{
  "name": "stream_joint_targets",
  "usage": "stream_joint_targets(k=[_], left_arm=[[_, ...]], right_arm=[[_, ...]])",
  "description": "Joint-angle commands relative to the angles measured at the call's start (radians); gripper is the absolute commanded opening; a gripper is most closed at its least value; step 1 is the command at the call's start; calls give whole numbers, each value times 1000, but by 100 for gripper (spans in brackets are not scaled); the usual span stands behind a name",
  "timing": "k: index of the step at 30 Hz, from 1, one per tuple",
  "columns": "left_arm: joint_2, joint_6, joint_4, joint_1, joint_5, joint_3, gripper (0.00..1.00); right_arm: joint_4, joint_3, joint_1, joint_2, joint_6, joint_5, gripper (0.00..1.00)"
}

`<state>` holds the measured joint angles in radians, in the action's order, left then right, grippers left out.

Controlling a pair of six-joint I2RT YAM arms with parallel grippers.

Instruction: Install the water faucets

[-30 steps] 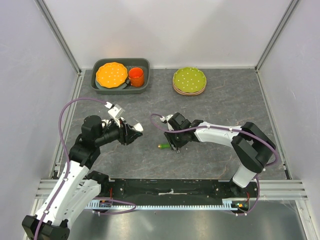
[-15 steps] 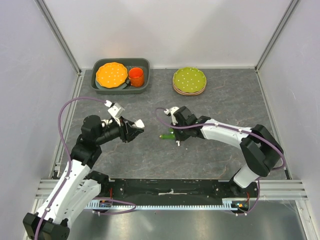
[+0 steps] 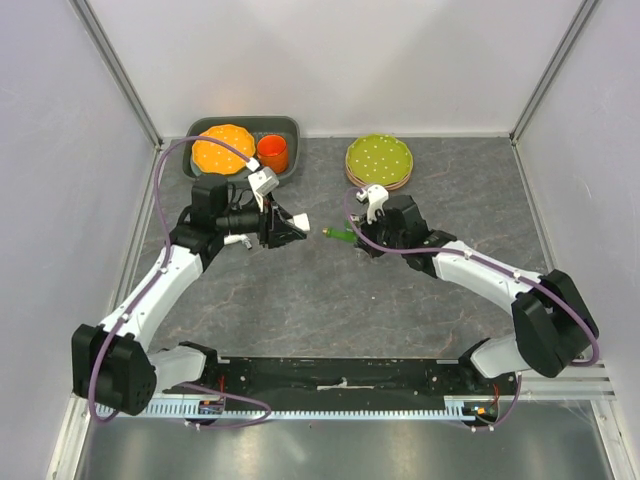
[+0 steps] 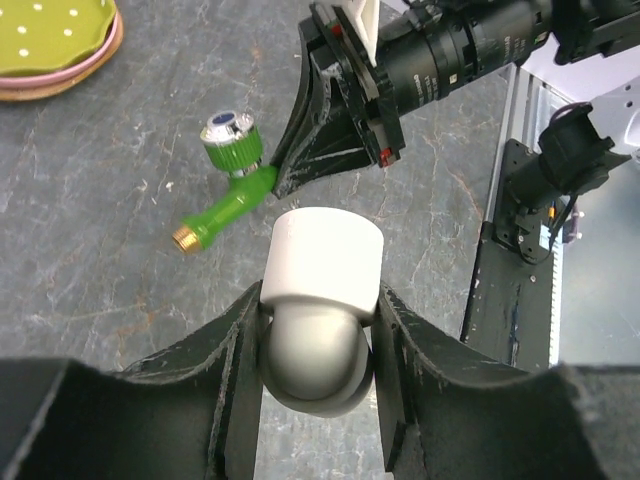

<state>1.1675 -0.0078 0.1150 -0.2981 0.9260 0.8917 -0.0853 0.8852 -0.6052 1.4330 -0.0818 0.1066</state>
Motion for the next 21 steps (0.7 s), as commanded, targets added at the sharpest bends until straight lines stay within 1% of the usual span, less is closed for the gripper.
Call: stream_joint_targets(k=[1, 3, 4, 6, 8, 10, 12, 21], left_arm=[[49, 208, -12, 55, 209, 87, 2], [70, 236, 18, 94, 288, 93, 2], [80, 244, 28, 128, 394, 96, 2], [95, 252, 51, 148, 444, 99, 2], [95, 295, 78, 160, 445, 105, 2], [90, 365, 152, 162, 427, 113, 2], [80, 396, 190, 160, 424, 110, 2], [84, 447, 259, 137, 465, 104, 2]], right_arm=[[197, -64, 19, -63, 4, 143, 0], [257, -101, 27, -98, 2, 182, 0], [274, -112, 28, -111, 2, 195, 0], [315, -144, 28, -147, 5, 231, 0], [343, -178, 28, -175, 1, 255, 0], [372, -193, 28, -221, 7, 271, 0], [386, -210, 28, -258, 16, 286, 0], [400, -229, 27, -373, 48, 357, 0]])
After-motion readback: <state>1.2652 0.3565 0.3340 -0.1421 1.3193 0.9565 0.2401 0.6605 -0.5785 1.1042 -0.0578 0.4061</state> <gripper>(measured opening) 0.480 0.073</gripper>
